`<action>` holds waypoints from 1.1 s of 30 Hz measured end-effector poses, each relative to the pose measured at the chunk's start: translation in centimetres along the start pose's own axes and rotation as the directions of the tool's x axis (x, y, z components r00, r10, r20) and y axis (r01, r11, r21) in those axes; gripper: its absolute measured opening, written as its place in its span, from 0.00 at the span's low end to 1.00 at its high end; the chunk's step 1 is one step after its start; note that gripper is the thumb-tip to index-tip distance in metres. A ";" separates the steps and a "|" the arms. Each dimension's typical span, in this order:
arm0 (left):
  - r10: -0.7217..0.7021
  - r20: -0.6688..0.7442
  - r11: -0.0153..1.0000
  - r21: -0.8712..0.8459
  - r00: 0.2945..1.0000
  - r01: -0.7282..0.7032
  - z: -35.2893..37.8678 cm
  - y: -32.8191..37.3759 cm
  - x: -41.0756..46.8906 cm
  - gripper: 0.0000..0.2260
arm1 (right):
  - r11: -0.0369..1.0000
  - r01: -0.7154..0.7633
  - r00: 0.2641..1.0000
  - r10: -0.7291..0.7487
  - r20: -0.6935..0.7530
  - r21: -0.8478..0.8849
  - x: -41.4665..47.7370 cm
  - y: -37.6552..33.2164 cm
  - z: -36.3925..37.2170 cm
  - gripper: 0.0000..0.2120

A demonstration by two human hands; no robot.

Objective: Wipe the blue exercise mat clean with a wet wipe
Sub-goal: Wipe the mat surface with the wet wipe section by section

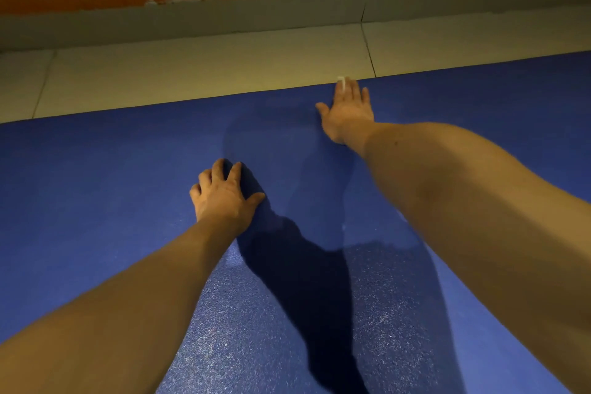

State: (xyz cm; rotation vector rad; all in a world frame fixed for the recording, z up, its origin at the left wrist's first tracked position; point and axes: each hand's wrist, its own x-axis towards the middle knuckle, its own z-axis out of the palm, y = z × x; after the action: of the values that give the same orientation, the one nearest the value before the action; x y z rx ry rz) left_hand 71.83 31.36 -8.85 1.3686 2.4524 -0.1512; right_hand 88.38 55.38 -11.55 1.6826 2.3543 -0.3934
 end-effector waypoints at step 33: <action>0.043 0.051 0.998 -0.052 0.998 -0.040 1.2 1.0 -4.9 0.36 | 0.941 0.331 0.939 -0.320 -0.122 0.076 -14.1 -0.2 6.4 0.36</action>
State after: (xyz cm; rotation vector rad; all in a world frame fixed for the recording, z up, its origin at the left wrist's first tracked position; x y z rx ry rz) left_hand 75.37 27.66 -8.30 1.3756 2.3670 -0.1117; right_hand 92.86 40.64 -12.85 1.3782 2.7441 -0.4889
